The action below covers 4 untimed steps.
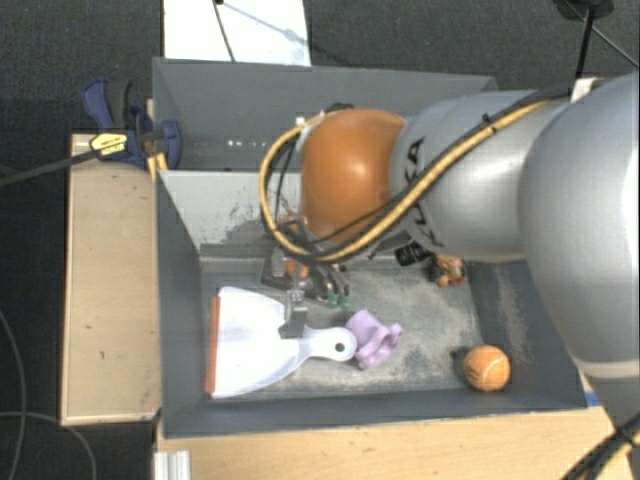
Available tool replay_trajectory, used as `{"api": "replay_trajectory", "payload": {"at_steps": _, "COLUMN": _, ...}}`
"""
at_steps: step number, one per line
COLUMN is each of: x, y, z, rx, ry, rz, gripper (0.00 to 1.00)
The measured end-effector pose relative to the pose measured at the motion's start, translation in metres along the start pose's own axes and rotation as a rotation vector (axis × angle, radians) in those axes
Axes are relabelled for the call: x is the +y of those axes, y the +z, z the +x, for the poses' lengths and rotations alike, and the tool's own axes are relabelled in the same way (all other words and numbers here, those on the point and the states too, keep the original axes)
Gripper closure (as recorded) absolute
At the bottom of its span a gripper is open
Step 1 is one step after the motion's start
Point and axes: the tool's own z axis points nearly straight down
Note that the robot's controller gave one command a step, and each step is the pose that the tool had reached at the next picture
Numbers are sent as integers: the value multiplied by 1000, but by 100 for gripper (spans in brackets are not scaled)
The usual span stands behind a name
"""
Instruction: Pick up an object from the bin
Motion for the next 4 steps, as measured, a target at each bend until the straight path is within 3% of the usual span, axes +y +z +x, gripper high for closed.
{"api": "replay_trajectory", "payload": {"at_steps": 1, "x": -1, "y": -5, "z": -2, "rx": -7, "ry": 4, "rz": -1, "gripper": 0}}
{"api": "replay_trajectory", "payload": {"at_steps": 2, "x": -26, "y": 15, "z": -4, "rx": -10, "ry": -47, "rz": -2, "gripper": 0}}
{"api": "replay_trajectory", "payload": {"at_steps": 3, "x": -50, "y": 37, "z": 22, "rx": -10, "ry": 22, "rz": -2, "gripper": 0}}
{"api": "replay_trajectory", "payload": {"at_steps": 4, "x": -69, "y": 43, "z": 20, "rx": -7, "ry": 38, "rz": -1, "gripper": 0}}
